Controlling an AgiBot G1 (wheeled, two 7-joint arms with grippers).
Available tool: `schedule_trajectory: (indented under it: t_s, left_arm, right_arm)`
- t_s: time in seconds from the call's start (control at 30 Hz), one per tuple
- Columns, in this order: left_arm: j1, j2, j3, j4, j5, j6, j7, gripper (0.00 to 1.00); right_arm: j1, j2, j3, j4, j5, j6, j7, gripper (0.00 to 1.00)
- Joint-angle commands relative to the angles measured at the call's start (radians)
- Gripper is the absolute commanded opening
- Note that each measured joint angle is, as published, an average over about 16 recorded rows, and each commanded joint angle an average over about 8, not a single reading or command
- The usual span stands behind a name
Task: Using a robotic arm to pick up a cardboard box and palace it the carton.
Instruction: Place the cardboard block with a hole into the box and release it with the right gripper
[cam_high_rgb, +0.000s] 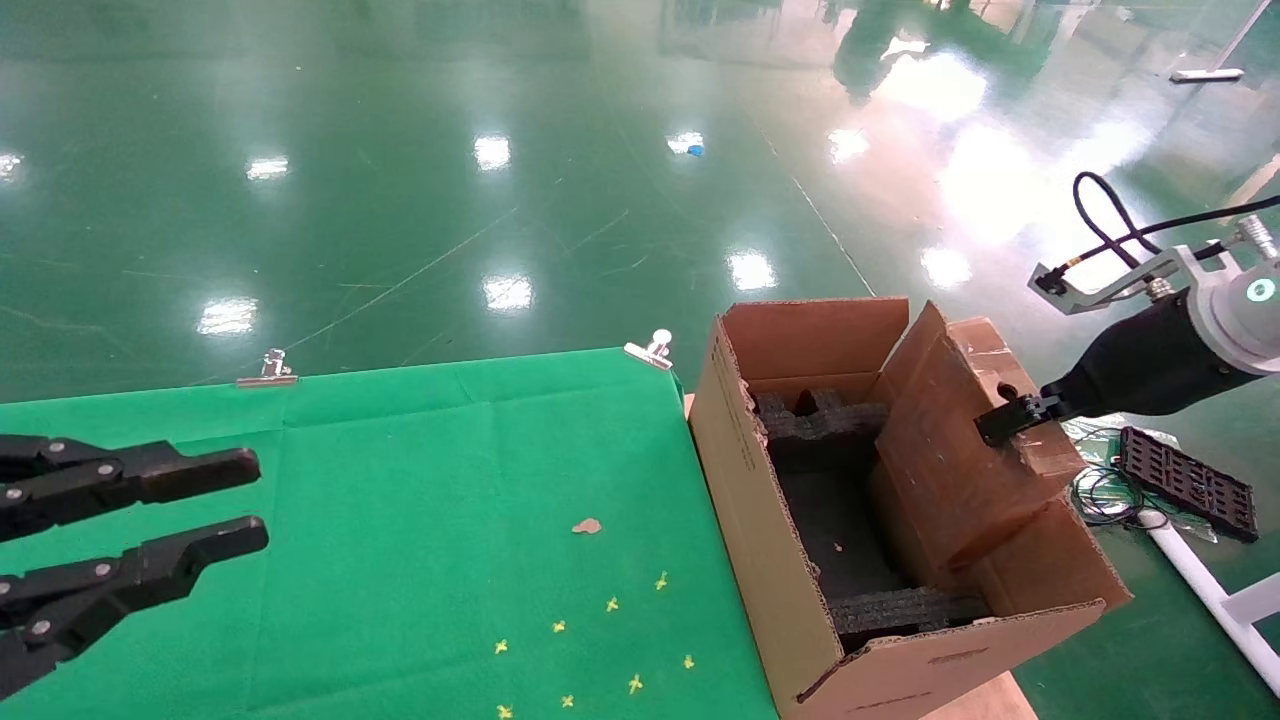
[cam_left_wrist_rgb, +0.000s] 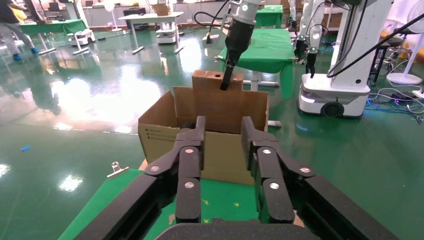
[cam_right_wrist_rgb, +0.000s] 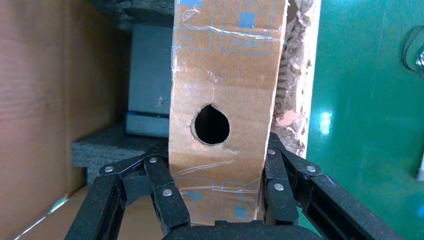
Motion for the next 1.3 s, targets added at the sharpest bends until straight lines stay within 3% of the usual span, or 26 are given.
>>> schedule_trajectory:
  t_s: [0.03,0.67,1.07,1.1,1.3]
  left_arm:
    - [0.0,0.0,0.0,0.0,0.0,0.0,0.0,1.0]
    - [0.0,-0.001,0.001,0.0,-0.001,-0.001,0.001,1.0]
    - [0.0,-0.001,0.002,0.0,-0.001,-0.001,0.001,1.0]
    - [0.0,-0.001,0.002,0.0,-0.001,-0.001,0.001,1.0]
    - [-0.001,-0.001,0.002,0.0,-0.002,-0.001,0.001,1.0]
  right_arm:
    - [-0.009,-0.01,-0.008,-0.018,-0.012,0.005,0.005,0.0]
    - [-0.238,-0.114,-0.013,-0.154,0.015,0.171,0.006,0.0]
    - [-0.382,-0.168,0.026,-0.232,0.084,0.302,-0.072,0.0]
    - [-0.385,-0.17,0.029,-0.238,0.089,0.308,-0.082,0.06]
    - [-0.385,-0.172,0.049,-0.262,0.117,0.321,-0.146,0.81]
